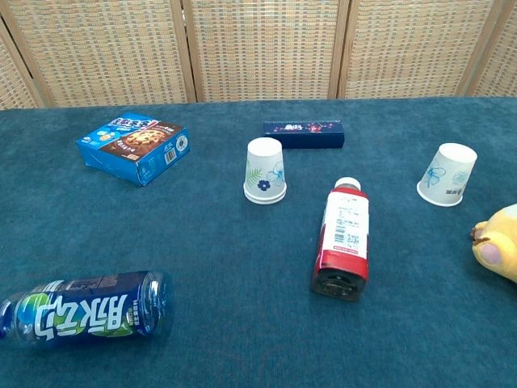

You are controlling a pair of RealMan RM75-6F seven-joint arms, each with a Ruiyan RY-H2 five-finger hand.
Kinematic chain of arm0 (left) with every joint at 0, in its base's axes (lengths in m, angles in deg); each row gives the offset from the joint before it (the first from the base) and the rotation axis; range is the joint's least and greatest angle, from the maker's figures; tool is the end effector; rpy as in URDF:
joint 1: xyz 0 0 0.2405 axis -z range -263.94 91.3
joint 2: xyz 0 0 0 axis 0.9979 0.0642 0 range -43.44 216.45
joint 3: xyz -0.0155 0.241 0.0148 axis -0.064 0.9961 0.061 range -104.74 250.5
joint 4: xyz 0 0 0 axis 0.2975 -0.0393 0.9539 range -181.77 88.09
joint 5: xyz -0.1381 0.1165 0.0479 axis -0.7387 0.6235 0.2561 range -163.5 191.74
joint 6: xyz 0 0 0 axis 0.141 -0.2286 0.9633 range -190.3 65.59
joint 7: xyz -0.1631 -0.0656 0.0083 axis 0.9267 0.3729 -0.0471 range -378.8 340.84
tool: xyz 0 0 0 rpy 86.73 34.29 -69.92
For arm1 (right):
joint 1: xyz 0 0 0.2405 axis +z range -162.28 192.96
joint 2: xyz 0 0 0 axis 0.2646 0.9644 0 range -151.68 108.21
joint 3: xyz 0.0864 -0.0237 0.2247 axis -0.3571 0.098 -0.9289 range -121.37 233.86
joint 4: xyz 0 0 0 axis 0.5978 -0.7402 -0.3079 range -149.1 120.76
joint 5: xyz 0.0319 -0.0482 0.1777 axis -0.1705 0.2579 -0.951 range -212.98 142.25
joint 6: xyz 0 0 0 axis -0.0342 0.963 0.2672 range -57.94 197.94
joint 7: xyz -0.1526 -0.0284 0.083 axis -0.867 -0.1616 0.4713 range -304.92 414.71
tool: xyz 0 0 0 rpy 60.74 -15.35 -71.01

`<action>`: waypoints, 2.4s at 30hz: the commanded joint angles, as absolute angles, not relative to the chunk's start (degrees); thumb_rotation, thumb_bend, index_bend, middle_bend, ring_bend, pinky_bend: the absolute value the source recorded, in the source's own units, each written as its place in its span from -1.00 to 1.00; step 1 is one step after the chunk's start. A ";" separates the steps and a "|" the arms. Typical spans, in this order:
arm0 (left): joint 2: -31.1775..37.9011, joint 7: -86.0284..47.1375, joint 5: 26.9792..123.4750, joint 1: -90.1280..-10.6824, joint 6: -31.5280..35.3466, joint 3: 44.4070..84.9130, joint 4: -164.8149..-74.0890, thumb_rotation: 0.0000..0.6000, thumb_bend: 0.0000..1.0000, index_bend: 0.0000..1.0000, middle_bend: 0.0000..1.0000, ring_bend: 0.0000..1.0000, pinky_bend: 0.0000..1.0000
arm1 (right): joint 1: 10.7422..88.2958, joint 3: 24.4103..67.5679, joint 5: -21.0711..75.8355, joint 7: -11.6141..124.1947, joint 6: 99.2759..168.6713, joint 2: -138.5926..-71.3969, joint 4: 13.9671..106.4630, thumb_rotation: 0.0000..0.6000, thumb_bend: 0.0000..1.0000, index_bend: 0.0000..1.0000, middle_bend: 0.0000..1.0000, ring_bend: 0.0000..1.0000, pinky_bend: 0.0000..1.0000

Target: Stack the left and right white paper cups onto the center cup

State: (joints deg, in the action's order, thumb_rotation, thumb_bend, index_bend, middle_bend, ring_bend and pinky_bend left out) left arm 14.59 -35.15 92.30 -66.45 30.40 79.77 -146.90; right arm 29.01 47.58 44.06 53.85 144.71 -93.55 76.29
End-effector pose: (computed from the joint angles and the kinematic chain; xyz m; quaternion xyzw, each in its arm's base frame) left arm -0.2283 0.2410 0.1256 -0.6290 -0.3494 -0.4032 0.5654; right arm -0.2655 -0.2706 0.1298 0.5917 -0.4234 0.4176 0.5443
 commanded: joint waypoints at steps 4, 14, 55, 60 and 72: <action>15.22 -31.04 94.67 -69.16 30.69 79.48 -144.18 1.00 -0.50 -0.74 -1.00 -1.00 -1.00 | 37.28 41.63 38.89 46.29 136.95 -93.43 79.95 1.00 -0.69 -0.51 -1.00 -1.00 -0.84; 16.05 -28.10 95.68 -70.35 28.21 77.17 -143.48 1.00 -0.49 -0.74 -1.00 -1.00 -1.00 | 48.42 39.03 23.58 37.25 122.42 -97.73 73.11 1.00 -0.61 -0.39 -0.90 -1.00 -0.77; 15.77 -26.21 98.11 -73.25 23.21 71.95 -141.93 1.00 -0.49 -0.70 -1.00 -1.00 -1.00 | 57.38 42.30 9.97 33.67 117.21 -105.13 57.05 1.00 -0.47 -0.04 -0.83 -1.00 -0.73; 15.83 -25.83 98.17 -73.42 22.96 71.64 -141.83 1.00 -0.49 -0.70 -1.00 -1.00 -1.00 | 57.58 42.42 10.14 33.18 118.10 -105.05 57.76 1.00 -0.47 -0.02 -0.82 -1.00 -0.73; 16.28 -25.00 98.47 -73.98 22.89 70.99 -142.02 1.00 -0.49 -0.70 -1.00 -1.00 -1.00 | 58.03 40.11 13.83 32.70 124.04 -100.96 66.72 1.00 -0.47 0.01 -0.79 -1.00 -0.71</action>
